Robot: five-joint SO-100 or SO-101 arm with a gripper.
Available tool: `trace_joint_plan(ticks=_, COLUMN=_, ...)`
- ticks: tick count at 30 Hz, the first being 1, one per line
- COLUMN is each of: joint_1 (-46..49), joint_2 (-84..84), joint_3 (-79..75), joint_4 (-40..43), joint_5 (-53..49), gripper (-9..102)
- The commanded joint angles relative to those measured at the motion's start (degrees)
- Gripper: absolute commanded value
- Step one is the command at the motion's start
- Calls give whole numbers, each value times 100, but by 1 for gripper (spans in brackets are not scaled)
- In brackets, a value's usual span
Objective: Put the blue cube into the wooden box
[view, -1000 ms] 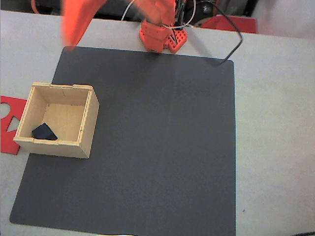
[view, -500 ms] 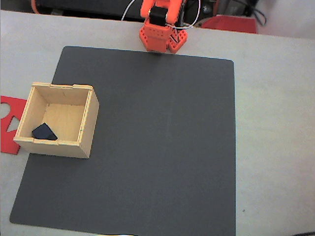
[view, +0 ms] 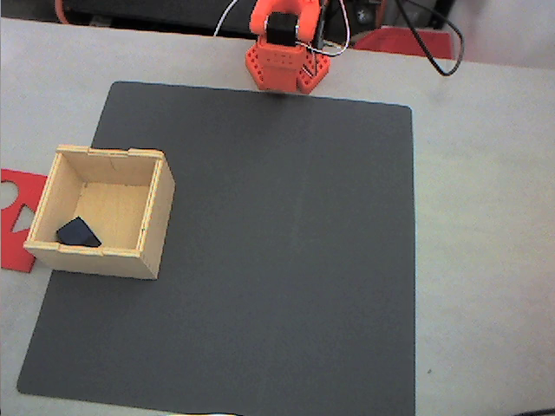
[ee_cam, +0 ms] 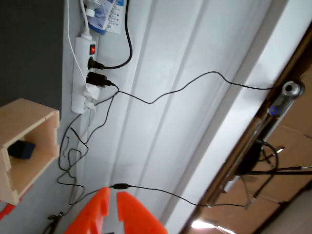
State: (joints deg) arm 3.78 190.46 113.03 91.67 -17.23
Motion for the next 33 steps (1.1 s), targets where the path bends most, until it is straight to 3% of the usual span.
trace_joint_plan(ticks=1, joint_1=-105, joint_2=79, joint_3=914, joint_4=-255, joint_5=299, gripper=0)
trace_joint_plan(ticks=12, joint_1=-123, joint_2=88, joint_3=3120, joint_4=-782, joint_5=668, gripper=0)
trace_joint_plan(ticks=23, joint_1=1072, joint_2=79, joint_3=5766, joint_4=-1828, joint_5=914, gripper=0)
trace_joint_plan(ticks=33, joint_1=1107, joint_2=79, joint_3=5818, joint_4=-1890, joint_5=949, gripper=0)
